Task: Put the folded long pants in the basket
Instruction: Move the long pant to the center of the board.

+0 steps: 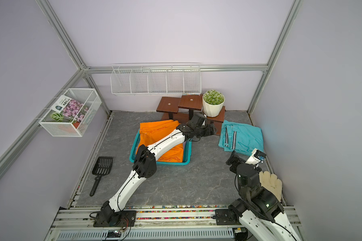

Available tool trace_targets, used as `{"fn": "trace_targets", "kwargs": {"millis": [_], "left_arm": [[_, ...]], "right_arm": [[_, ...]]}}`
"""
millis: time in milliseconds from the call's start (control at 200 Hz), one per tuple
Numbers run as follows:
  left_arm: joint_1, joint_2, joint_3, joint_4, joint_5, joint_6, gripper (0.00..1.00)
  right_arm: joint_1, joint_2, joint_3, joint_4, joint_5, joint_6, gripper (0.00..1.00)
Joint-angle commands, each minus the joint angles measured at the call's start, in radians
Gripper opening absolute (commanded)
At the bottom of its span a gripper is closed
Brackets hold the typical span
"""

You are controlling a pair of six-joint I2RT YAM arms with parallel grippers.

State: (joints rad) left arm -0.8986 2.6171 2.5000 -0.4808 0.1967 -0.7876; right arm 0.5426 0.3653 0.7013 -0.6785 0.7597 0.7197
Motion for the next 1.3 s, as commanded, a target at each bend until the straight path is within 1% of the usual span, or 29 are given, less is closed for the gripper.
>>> {"fn": "trace_targets", "kwargs": {"millis": [0, 120, 320, 515, 675, 890, 1005, 1110, 1160, 1190, 1245, 1295], "left_arm": [[0.007, 0.061, 0.032, 0.053, 0.045, -0.026, 0.87], [0.007, 0.106, 0.03, 0.13, 0.084, -0.048, 0.87], [0.007, 0.16, 0.03, 0.206, 0.121, -0.085, 0.87], [0.004, 0.241, 0.038, 0.309, 0.215, -0.179, 0.86], [-0.02, 0.258, 0.039, 0.301, 0.212, -0.177, 0.8], [-0.048, 0.272, 0.033, 0.287, 0.21, -0.184, 0.77], [-0.058, 0.294, 0.033, 0.276, 0.219, -0.209, 0.73], [-0.067, 0.305, 0.033, 0.257, 0.214, -0.22, 0.72], [-0.069, 0.308, 0.03, 0.259, 0.217, -0.222, 0.7], [-0.071, 0.309, 0.027, 0.264, 0.219, -0.226, 0.67], [-0.072, 0.311, 0.026, 0.268, 0.221, -0.228, 0.55], [-0.072, 0.311, 0.025, 0.267, 0.215, -0.228, 0.4]], "right_arm": [[-0.006, -0.025, -0.014, -0.016, 0.02, -0.014, 0.98], [-0.006, -0.04, -0.026, -0.006, 0.008, -0.017, 0.98], [-0.006, -0.036, -0.029, 0.009, -0.015, -0.022, 0.98], [-0.006, -0.027, -0.034, 0.02, -0.025, -0.025, 0.98], [-0.005, -0.026, -0.036, 0.025, -0.028, -0.026, 0.98], [-0.006, -0.033, -0.036, 0.024, -0.039, -0.026, 0.98], [-0.005, -0.044, -0.038, 0.019, -0.043, -0.025, 0.98], [-0.006, -0.055, -0.045, 0.022, -0.046, -0.025, 0.98], [-0.006, -0.057, -0.045, 0.019, -0.048, -0.025, 0.98], [-0.006, -0.057, -0.045, 0.019, -0.048, -0.025, 0.98], [-0.006, -0.058, -0.045, 0.017, -0.051, -0.023, 0.98], [-0.006, -0.058, -0.045, 0.017, -0.052, -0.023, 0.98]]}}
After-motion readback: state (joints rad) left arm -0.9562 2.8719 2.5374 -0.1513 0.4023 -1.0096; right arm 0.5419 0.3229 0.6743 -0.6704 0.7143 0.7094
